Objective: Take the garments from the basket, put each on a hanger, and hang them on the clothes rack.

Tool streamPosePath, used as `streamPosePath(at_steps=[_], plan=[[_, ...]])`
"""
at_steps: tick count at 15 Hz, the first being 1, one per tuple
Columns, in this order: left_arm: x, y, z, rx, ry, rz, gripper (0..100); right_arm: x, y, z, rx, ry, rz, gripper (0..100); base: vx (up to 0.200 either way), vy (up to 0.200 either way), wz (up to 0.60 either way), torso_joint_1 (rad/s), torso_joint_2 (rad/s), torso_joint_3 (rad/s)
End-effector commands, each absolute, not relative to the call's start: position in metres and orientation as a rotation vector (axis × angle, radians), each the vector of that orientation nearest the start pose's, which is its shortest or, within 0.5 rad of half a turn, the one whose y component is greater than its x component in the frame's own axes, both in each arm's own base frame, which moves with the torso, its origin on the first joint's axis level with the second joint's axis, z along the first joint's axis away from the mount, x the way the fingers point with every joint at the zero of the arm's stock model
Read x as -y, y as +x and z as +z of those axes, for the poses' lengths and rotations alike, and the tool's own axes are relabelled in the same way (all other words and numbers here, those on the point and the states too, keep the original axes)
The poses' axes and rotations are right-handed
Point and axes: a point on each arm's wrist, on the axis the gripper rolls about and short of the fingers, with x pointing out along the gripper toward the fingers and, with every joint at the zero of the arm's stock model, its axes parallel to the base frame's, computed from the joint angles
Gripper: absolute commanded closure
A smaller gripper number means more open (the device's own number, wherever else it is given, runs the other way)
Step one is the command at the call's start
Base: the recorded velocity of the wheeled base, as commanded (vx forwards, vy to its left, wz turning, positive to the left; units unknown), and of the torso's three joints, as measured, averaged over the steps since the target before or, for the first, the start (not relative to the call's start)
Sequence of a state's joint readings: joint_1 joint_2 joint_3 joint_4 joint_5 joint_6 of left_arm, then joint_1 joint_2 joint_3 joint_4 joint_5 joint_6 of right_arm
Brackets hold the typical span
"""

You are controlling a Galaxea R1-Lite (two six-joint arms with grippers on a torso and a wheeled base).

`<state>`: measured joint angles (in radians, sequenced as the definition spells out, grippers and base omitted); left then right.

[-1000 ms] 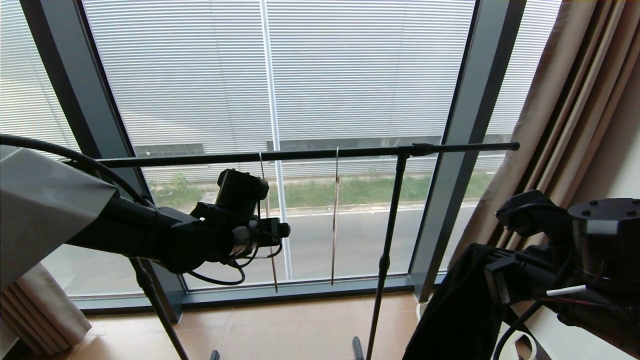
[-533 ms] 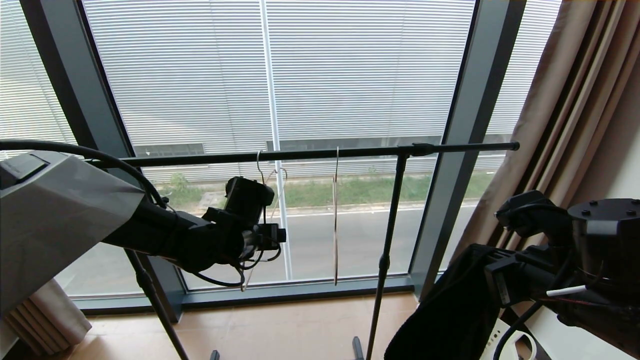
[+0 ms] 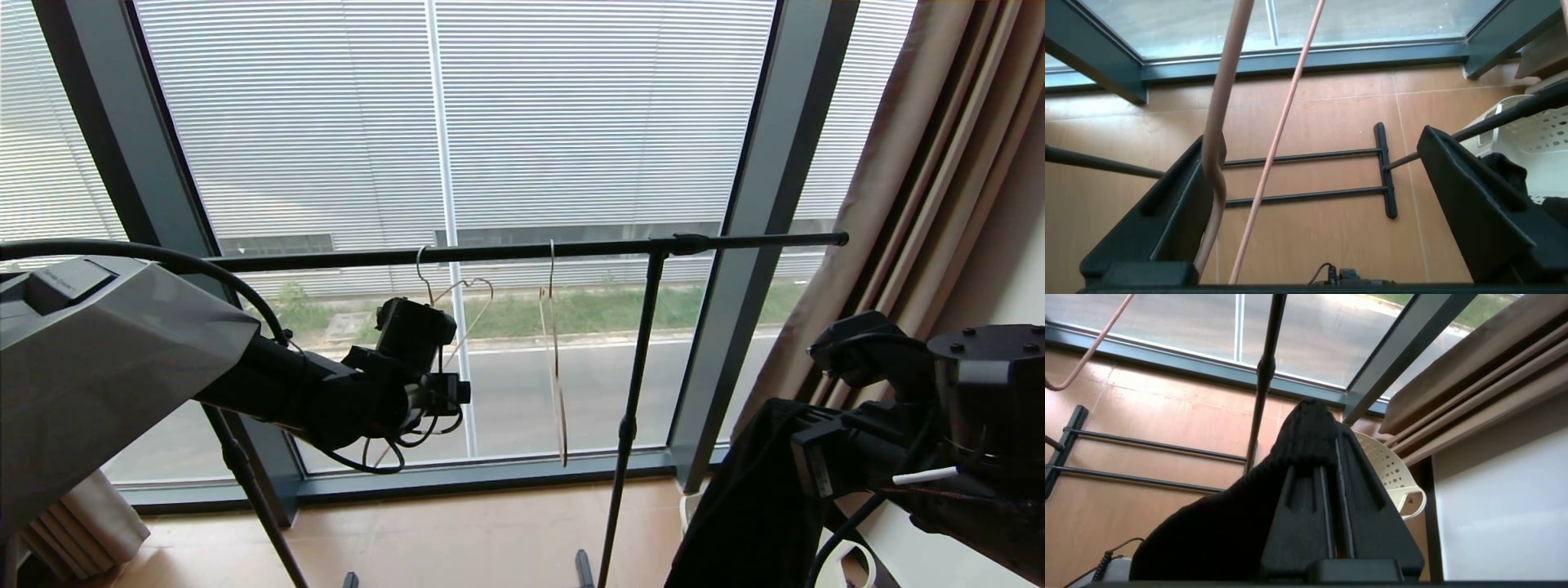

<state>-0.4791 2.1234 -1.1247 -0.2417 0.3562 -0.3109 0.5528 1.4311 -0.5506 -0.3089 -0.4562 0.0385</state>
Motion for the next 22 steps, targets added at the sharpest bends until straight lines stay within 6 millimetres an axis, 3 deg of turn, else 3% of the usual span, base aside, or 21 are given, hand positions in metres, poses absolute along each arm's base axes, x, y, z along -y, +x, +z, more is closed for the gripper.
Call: streamPosePath(at_steps=[1,8,13,22], plan=[[0.172,0.349,0.081,-0.696,0.007,-0.009,0,-0.103,0.185,0.156,-0.502,-0.24,0.084,100,0.0,0.0,0.0,0.0,0.0,0.0],[0.172,0.35,0.082,-0.691,0.002,-0.009,0,-0.103,0.186,0.156,-0.504,-0.24,0.084,100,0.0,0.0,0.0,0.0,0.0,0.0],[0.159,0.355,0.09,-0.672,-0.015,0.02,0,-0.103,0.186,0.156,-0.501,-0.238,0.084,100,0.0,0.0,0.0,0.0,0.0,0.0],[0.169,0.347,0.103,-0.644,-0.016,-0.02,0,-0.103,0.185,0.157,-0.501,-0.239,0.086,100,0.0,0.0,0.0,0.0,0.0,0.0]])
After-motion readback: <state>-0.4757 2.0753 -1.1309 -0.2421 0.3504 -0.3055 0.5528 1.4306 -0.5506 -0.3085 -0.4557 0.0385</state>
